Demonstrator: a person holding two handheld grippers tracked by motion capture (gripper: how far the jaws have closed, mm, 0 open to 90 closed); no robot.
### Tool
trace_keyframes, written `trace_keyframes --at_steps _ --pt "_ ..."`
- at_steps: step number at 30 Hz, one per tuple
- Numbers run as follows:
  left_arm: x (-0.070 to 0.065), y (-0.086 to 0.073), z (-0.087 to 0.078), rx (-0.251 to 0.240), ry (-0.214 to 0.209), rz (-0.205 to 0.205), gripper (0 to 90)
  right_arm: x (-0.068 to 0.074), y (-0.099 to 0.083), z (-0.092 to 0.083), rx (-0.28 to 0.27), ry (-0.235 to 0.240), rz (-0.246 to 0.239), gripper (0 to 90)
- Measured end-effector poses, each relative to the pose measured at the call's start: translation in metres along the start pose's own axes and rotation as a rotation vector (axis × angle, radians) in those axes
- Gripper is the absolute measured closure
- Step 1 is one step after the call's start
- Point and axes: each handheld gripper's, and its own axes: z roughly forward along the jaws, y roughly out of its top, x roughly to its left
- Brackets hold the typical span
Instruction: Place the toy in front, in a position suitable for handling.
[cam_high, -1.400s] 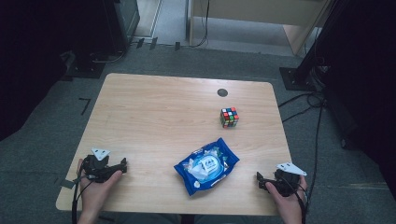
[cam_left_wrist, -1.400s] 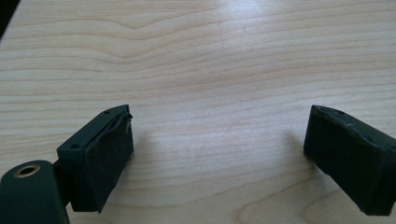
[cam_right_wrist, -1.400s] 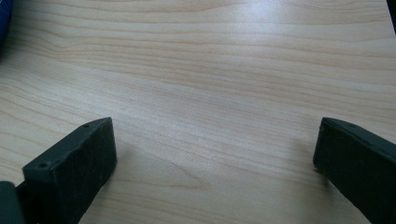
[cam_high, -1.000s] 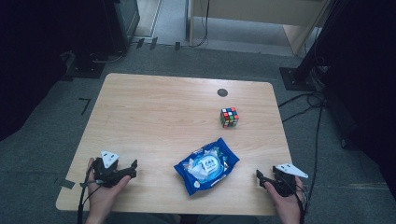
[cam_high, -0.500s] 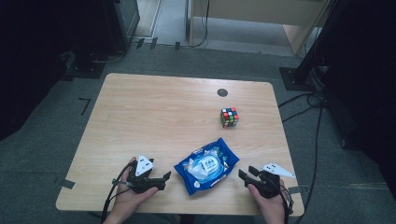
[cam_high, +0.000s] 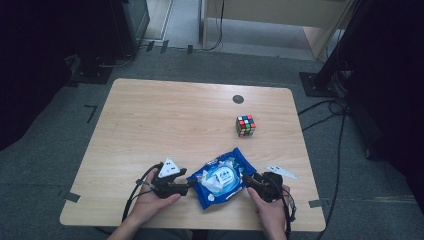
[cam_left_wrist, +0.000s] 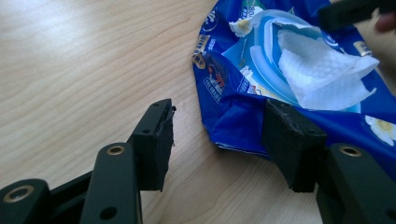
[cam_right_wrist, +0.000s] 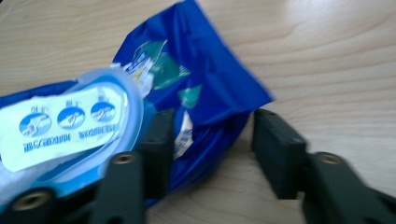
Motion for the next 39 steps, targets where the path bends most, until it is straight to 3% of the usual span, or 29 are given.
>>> trace_keyframes --at_steps 4,6,8,11,13,15,16,18,19,21,22,24,25,27,29,31,32,37,39 --pt "0.001 -0.002 0.000 -0.004 -0.022 -0.003 49.0 0.002 -0.003 0.005 -0.006 -0.004 -0.015 62.5" --pt "0.000 -0.003 -0.001 -0.013 -0.030 0.013 59.9 0.008 0.002 0.008 -0.023 -0.013 -0.057 73.3" --pt "-0.001 -0.003 -0.003 -0.016 -0.018 0.030 65.1 0.011 0.005 0.010 -0.031 -0.019 -0.068 75.8" --pt "0.005 -0.005 -0.008 -0.029 0.009 -0.002 71.0 0.028 0.017 0.025 -0.062 -0.028 -0.110 82.2" --pt "0.017 -0.007 -0.015 -0.041 0.031 -0.041 72.7 0.033 0.021 0.030 -0.069 -0.025 -0.126 82.9" --pt "0.027 -0.010 -0.022 -0.052 0.045 -0.064 76.0 0.054 0.035 0.050 -0.083 -0.001 -0.171 84.0" --pt "0.030 -0.011 -0.024 -0.057 0.052 -0.075 76.0 0.054 0.035 0.050 -0.083 -0.001 -0.171 84.0" --pt "0.046 -0.014 -0.035 -0.077 0.099 -0.109 82.1 0.072 0.050 0.070 -0.098 0.022 -0.210 85.0" --pt "0.046 -0.014 -0.035 -0.077 0.099 -0.109 82.5 0.072 0.050 0.070 -0.098 0.022 -0.210 85.0" --pt "0.056 -0.017 -0.043 -0.093 0.124 -0.138 84.2 0.093 0.065 0.091 -0.109 0.054 -0.258 85.4" --pt "0.061 -0.018 -0.046 -0.101 0.136 -0.149 84.2 0.093 0.065 0.091 -0.109 0.054 -0.258 85.4" --pt "0.069 -0.021 -0.053 -0.112 0.157 -0.167 85.1 0.106 0.074 0.104 -0.105 0.071 -0.286 85.5" --pt "0.074 -0.022 -0.056 -0.117 0.169 -0.174 85.7 0.120 0.082 0.118 -0.100 0.086 -0.318 85.6" --pt "0.080 -0.025 -0.062 -0.126 0.183 -0.190 86.0 0.124 0.085 0.123 -0.103 0.092 -0.335 85.6" --pt "0.087 -0.026 -0.067 -0.137 0.205 -0.204 89.1 0.142 0.096 0.142 -0.093 0.113 -0.381 85.6" --pt "0.091 -0.027 -0.072 -0.156 0.208 -0.216 90.0 0.146 0.098 0.146 -0.091 0.118 -0.388 85.6" --pt "0.092 -0.027 -0.073 -0.163 0.208 -0.220 90.0 0.156 0.103 0.157 -0.086 0.128 -0.419 85.6" --pt "0.094 -0.028 -0.072 -0.158 0.224 -0.216 90.0 0.173 0.111 0.175 -0.067 0.140 -0.461 85.5" --pt "0.095 -0.029 -0.070 -0.154 0.219 -0.219 90.0 0.174 0.115 0.183 -0.047 0.147 -0.469 85.6"
